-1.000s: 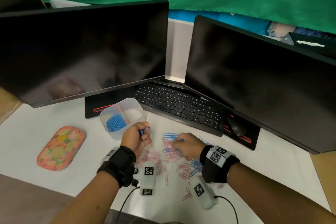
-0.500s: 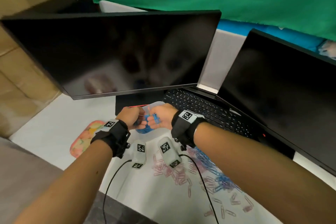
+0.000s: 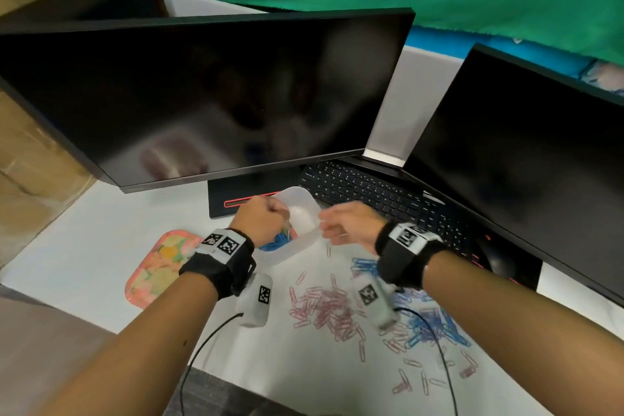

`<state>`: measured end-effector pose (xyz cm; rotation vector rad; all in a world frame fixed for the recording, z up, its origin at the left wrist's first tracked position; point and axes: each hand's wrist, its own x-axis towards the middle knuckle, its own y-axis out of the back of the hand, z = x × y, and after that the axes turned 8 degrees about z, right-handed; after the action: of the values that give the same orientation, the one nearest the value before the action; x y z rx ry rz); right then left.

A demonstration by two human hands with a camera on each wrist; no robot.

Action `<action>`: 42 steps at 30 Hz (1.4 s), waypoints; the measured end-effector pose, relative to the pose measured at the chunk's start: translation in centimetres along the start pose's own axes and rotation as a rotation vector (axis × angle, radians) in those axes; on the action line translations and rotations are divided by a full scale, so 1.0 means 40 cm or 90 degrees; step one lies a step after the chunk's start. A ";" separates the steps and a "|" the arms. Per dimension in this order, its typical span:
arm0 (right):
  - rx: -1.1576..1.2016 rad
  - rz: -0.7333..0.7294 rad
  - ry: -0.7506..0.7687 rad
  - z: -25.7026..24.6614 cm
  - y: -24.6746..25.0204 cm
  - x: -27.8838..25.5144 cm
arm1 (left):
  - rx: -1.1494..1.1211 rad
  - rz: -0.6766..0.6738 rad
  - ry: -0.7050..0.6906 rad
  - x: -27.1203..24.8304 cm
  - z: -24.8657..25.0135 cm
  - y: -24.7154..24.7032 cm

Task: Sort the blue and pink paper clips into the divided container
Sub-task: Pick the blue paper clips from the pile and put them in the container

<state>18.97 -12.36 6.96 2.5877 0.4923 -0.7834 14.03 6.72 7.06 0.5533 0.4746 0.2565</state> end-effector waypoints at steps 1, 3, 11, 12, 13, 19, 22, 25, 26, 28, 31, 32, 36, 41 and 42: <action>-0.030 0.023 0.001 0.032 0.036 -0.012 | 0.015 -0.013 -0.032 -0.010 0.000 -0.013; -0.082 0.073 -0.011 0.104 0.103 -0.036 | 0.068 -0.040 -0.099 -0.028 0.001 -0.049; -0.199 0.231 -0.038 0.359 0.247 -0.126 | 0.211 -0.174 -0.260 -0.084 0.002 -0.249; -0.206 0.238 -0.041 0.382 0.257 -0.139 | 0.239 -0.187 -0.264 -0.087 -0.002 -0.275; -0.213 0.246 -0.042 0.402 0.265 -0.152 | 0.266 -0.197 -0.266 -0.090 -0.008 -0.299; -0.278 0.260 0.002 0.481 0.302 -0.225 | 0.414 -0.206 -0.275 -0.112 -0.047 -0.398; -0.287 0.219 0.048 0.495 0.295 -0.231 | 0.447 -0.180 -0.291 -0.118 -0.054 -0.415; -0.326 0.182 0.088 0.479 0.269 -0.209 | 0.454 -0.186 -0.280 -0.126 -0.055 -0.417; -0.345 0.171 0.109 0.470 0.256 -0.199 | 0.457 -0.188 -0.276 -0.129 -0.056 -0.415; -0.400 0.149 0.164 0.458 0.231 -0.180 | 0.464 -0.183 -0.264 -0.137 -0.058 -0.406; -0.457 0.110 0.201 0.460 0.206 -0.158 | 0.460 -0.174 -0.246 -0.145 -0.062 -0.388; -0.463 0.100 0.199 0.464 0.202 -0.153 | 0.456 -0.174 -0.237 -0.147 -0.064 -0.382; -0.469 0.094 0.201 0.472 0.202 -0.144 | 0.439 -0.165 -0.227 -0.149 -0.077 -0.368; -0.481 0.086 0.172 0.467 0.201 -0.140 | 0.446 -0.165 -0.235 -0.149 -0.079 -0.370; -0.483 0.087 0.167 0.470 0.202 -0.138 | 0.451 -0.166 -0.235 -0.148 -0.079 -0.370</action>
<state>9.74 -29.14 -2.12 1.9770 0.5483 -0.1467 8.96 -6.18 -1.41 1.1923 0.2620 -0.2800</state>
